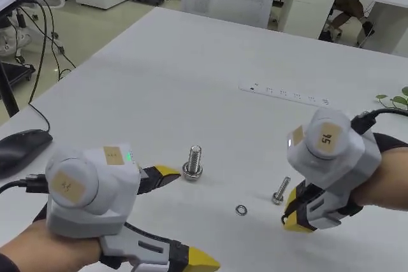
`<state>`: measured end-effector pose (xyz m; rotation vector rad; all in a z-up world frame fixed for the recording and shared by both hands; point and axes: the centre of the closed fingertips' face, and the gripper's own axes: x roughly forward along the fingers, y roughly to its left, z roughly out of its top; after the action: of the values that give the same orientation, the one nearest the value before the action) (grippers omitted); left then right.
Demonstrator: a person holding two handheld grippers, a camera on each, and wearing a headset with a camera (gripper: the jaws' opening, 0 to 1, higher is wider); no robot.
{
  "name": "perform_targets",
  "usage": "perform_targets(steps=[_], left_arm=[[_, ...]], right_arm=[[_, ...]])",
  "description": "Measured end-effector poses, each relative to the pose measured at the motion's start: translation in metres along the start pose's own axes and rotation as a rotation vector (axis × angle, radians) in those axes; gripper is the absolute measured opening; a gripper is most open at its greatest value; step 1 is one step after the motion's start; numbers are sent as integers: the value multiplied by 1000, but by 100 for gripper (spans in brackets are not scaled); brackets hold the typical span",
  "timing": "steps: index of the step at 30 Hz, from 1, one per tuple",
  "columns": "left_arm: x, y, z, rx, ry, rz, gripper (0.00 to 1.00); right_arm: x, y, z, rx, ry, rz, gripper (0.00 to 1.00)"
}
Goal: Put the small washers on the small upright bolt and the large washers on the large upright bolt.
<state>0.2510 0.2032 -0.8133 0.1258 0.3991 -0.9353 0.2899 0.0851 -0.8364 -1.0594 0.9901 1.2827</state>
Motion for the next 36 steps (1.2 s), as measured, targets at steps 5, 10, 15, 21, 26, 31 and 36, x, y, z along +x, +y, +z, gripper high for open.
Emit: perform_targets(steps=[5, 10, 15, 21, 26, 31, 36], left_arm=[[0, 0, 0, 2, -2, -1, 89], [-1, 0, 0, 1, -5, -1, 89], [0, 0, 0, 1, -5, -2, 89], [1, 2, 0, -1, -4, -1, 89], [1, 2, -1, -2, -3, 1, 88], [1, 3, -1, -4, -2, 5, 88], [1, 3, -1, -7, 0, 8, 88]], right_arm=[[-12, -9, 4, 1, -11, -24, 13], [-27, -21, 11, 0, -33, -61, 13], [-39, -30, 15, 4, -43, -84, 13], [-49, -41, 17, -2, -44, -114, 13], [-50, -49, 18, -11, -41, -126, 13], [-44, -55, 17, -18, -23, -123, 13], [-35, -62, 13, -18, -15, -111, 13]])
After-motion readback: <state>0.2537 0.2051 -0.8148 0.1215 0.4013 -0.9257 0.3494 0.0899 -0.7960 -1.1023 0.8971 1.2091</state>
